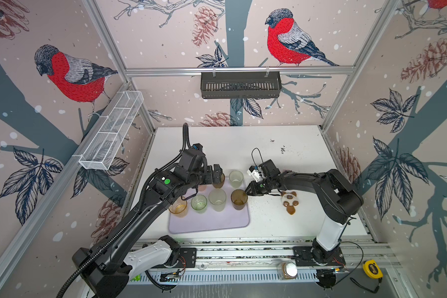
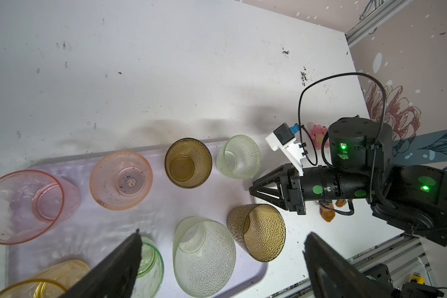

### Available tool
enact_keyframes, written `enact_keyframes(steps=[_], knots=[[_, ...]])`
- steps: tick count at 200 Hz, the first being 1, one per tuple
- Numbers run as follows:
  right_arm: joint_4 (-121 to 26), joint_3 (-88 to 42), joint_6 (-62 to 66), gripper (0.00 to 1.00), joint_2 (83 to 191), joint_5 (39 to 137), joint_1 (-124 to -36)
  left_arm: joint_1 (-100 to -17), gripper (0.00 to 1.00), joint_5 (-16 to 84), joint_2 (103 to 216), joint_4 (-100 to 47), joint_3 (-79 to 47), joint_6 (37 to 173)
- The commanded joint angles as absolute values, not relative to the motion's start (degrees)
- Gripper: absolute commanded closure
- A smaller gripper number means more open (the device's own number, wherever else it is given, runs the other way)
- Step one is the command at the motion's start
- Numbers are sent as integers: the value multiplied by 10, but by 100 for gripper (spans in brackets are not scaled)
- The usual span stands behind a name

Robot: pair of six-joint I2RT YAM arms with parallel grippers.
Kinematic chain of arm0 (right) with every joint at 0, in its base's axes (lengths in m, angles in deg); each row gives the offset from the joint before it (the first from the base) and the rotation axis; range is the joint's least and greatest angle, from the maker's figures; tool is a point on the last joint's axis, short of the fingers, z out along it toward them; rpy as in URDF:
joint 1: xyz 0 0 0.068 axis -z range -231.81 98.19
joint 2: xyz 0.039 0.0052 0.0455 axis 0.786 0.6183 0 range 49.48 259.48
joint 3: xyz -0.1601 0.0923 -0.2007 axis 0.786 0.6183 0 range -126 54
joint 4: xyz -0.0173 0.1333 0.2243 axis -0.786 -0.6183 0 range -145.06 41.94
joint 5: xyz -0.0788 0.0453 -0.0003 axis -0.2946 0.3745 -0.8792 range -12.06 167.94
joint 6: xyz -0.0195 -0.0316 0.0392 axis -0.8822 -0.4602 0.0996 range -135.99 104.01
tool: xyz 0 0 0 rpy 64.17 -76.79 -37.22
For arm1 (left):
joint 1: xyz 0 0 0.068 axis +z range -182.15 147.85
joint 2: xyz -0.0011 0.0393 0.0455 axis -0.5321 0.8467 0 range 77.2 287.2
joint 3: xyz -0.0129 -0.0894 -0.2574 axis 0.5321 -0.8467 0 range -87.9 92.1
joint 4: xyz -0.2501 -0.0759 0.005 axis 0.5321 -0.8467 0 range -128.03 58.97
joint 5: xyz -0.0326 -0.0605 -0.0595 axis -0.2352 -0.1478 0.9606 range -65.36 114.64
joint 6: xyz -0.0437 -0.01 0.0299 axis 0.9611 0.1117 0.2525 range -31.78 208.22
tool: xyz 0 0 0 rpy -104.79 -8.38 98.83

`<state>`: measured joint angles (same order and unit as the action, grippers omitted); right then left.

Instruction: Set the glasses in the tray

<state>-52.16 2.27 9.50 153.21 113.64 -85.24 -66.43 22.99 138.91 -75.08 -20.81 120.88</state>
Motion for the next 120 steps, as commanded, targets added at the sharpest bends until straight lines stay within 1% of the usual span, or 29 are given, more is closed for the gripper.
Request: enact_keyframes(steps=[1, 120], knots=[[-514, 20, 99, 74, 1536, 1139, -855, -664, 2, 222, 1388, -754, -207, 1213], [-520, 16, 106, 85, 1546, 1120, -858, -664, 3, 214, 1372, -761, -218, 1221]])
